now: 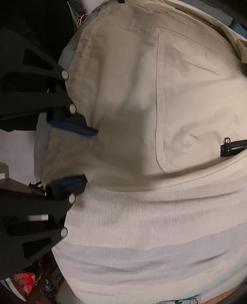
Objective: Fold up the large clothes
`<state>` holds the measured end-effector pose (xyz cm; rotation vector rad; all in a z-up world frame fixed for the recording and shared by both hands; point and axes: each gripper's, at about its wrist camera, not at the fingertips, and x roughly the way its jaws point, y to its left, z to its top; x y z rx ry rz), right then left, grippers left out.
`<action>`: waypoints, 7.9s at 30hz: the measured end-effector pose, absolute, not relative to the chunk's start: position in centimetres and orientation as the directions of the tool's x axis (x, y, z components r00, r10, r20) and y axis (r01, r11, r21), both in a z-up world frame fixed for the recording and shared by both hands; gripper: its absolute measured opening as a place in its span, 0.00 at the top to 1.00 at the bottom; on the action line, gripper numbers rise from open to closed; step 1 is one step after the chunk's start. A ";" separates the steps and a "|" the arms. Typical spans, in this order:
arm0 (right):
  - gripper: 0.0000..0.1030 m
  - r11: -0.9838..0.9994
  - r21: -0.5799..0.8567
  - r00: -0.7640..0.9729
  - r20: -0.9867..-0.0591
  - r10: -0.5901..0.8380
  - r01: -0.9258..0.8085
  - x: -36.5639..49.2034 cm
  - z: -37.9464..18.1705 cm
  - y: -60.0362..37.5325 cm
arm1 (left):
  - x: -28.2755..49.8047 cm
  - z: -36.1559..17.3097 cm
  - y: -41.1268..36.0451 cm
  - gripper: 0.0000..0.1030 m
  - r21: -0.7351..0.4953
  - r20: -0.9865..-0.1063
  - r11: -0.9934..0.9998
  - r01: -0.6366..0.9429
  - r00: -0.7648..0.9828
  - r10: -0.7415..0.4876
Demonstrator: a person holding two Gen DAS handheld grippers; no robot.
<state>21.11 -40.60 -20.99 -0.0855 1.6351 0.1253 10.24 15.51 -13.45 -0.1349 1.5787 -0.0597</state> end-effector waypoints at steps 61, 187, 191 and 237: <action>0.96 0.983 0.065 -0.146 -0.989 0.039 -0.172 27.1 -8.7 -44.1 | 15.0 -8.4 10.6 0.91 -0.097 -0.995 0.994 0.044 -0.014 -0.096; 0.97 0.958 0.288 -0.023 -0.957 0.288 0.003 71.0 -7.3 -47.1 | 58.9 -4.1 14.2 0.95 -0.003 -0.988 0.997 0.077 0.151 -0.015; 0.97 0.959 0.283 -0.029 -0.959 0.283 0.011 72.5 -8.6 -46.9 | 60.6 -5.6 14.4 0.95 0.000 -0.990 0.998 0.065 0.138 -0.009; 0.48 0.969 0.226 0.055 -0.971 0.232 -0.104 78.2 -16.7 -42.7 | 64.2 -12.8 14.4 0.06 0.087 -0.936 0.995 -0.044 0.339 0.097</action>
